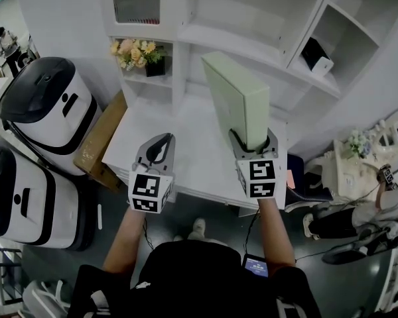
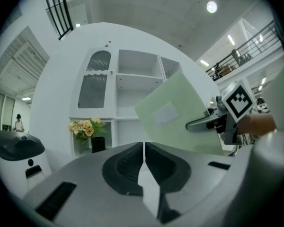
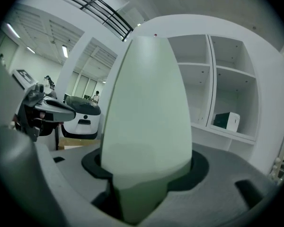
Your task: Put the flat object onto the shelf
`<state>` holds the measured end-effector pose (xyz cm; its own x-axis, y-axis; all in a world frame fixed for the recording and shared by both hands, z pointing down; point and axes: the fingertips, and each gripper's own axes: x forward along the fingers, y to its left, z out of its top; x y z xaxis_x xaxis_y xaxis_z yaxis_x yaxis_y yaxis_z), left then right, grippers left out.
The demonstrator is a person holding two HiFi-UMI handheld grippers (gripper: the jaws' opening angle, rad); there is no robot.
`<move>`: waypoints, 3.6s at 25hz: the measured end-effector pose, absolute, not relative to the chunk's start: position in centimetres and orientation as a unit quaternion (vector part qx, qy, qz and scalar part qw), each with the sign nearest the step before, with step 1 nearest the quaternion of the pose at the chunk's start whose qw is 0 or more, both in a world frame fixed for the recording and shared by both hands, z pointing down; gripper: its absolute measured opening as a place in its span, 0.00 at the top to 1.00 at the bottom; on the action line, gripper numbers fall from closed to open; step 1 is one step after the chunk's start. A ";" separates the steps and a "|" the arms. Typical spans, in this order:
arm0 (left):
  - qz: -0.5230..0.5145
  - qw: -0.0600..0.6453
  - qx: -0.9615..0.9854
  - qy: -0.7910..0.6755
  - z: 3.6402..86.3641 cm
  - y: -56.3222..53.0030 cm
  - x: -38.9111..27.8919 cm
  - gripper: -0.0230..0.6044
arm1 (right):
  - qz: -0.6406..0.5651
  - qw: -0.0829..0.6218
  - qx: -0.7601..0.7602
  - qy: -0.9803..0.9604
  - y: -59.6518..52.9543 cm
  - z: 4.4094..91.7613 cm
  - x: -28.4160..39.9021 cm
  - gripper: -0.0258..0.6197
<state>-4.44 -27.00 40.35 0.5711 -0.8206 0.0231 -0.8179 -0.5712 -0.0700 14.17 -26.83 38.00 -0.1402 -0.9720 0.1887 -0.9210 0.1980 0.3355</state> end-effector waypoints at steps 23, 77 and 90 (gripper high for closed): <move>-0.029 0.006 -0.887 0.461 40.9 -28.7 -1.7 0.94 | -0.219 0.306 0.593 -0.712 -32.8 28.0 15.3 0.52; -0.036 -0.003 -0.881 0.472 42.4 -31.0 -1.1 0.94 | -0.404 0.561 0.520 -0.502 -39.1 23.5 12.7 0.52; -0.041 -0.010 -0.881 0.470 43.1 -31.1 -1.2 0.94 | -0.412 0.584 0.510 -0.479 -40.7 25.9 13.4 0.52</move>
